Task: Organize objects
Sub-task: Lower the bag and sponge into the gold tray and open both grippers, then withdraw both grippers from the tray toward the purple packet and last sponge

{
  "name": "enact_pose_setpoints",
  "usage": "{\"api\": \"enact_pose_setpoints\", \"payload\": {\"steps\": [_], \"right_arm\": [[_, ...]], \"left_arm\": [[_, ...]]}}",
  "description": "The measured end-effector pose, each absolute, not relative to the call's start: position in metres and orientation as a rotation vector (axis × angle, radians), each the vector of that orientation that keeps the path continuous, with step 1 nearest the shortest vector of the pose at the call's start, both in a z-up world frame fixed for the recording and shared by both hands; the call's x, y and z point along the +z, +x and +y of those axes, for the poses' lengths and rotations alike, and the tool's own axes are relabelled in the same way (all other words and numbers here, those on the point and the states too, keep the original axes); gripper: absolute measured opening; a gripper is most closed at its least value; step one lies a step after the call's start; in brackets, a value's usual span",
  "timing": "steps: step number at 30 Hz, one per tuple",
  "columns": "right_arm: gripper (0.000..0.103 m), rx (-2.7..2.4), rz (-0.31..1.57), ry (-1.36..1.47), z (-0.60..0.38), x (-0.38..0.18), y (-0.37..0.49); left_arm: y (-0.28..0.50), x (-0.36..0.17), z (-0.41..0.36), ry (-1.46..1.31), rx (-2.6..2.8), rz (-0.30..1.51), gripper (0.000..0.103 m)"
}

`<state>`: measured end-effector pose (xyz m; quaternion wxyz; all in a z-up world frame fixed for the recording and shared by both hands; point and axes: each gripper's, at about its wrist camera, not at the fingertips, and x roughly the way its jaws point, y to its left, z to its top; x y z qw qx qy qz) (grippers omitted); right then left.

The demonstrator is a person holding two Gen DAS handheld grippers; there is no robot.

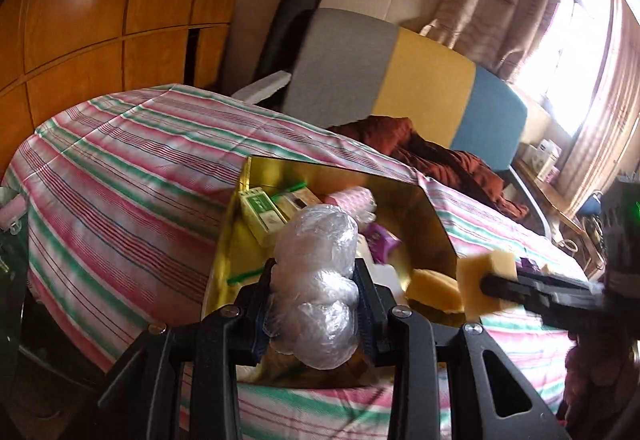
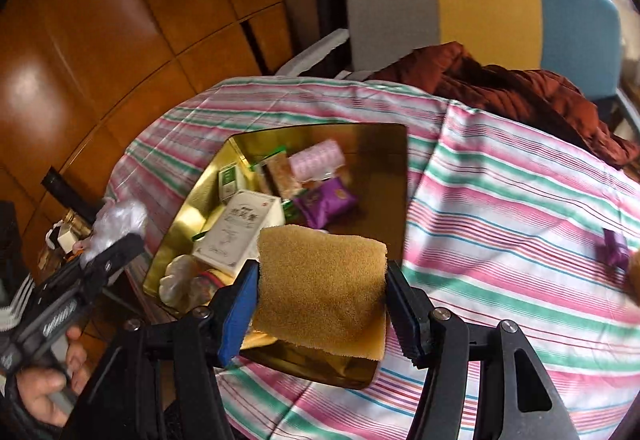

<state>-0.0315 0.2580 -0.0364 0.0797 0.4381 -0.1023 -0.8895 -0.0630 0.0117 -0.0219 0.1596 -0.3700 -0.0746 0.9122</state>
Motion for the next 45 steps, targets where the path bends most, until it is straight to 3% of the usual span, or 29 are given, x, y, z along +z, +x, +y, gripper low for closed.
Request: {"api": "enact_pose_setpoints", "payload": {"steps": [7,9,11,12,13,18,27,45], "right_arm": [[0.063,-2.605,-0.311,1.354,0.248,-0.052,-0.038],[0.065,-2.594,-0.318,1.367,0.245,-0.056,-0.038],[0.078,-2.566,-0.333,1.391,0.242,-0.063,-0.036],[0.089,-2.555,-0.334,1.404,0.24,-0.068,-0.035],[0.093,-2.558,-0.322,1.416,0.238,-0.071,-0.033],[0.093,-2.571,-0.296,1.456,0.237,-0.081,-0.032],[0.103,-2.626,-0.337,1.423,0.241,-0.074,-0.021],[0.103,-2.826,-0.229,1.329,0.237,-0.052,0.002]], "left_arm": [[-0.102,-0.021,0.02,-1.046,2.637,-0.15,0.035],[-0.112,-0.024,0.024,-1.078,2.635,-0.123,0.039],[-0.122,-0.03,0.026,-1.139,2.611,-0.129,0.047],[-0.123,-0.033,0.026,-1.16,2.609,-0.144,0.05],[-0.124,-0.037,0.026,-1.174,2.602,-0.147,0.052],[-0.117,-0.05,0.022,-1.203,2.614,-0.135,0.052],[-0.097,-0.061,0.008,-1.25,2.631,-0.17,0.052],[-0.053,-0.041,0.022,-1.132,2.667,-0.086,0.052]]}}
